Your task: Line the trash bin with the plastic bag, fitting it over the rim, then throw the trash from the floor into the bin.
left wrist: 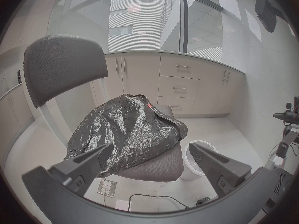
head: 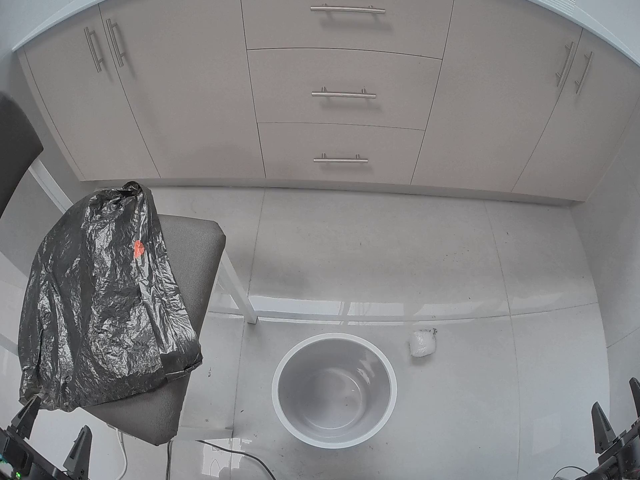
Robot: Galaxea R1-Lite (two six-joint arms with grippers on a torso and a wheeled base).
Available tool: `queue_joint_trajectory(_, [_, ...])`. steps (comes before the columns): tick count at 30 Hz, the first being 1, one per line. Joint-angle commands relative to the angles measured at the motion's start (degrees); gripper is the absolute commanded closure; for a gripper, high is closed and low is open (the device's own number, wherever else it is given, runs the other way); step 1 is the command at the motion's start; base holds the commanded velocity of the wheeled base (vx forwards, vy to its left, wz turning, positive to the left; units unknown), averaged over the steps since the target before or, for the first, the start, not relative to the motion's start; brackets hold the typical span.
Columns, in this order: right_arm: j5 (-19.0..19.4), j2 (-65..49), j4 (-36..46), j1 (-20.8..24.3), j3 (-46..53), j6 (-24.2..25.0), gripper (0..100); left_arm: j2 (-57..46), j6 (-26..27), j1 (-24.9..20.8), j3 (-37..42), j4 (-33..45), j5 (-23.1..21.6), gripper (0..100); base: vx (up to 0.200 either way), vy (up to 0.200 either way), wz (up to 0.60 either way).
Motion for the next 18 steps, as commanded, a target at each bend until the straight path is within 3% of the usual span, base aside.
queue_joint_trajectory(1, [0.0, -0.9, -0.1, 0.1, 1.0, 0.0, 0, 0.0, 0.0, 0.0, 1.0, 0.0, 0.0, 0, 0.000, 0.000, 0.00])
queue_joint_trajectory(18, [0.0, -0.9, -0.1, 0.1, 1.0, 0.3, 0, -0.2, 1.3, -0.4, 1.0, 0.1, -0.1, 0, 0.000, 0.000, 0.00])
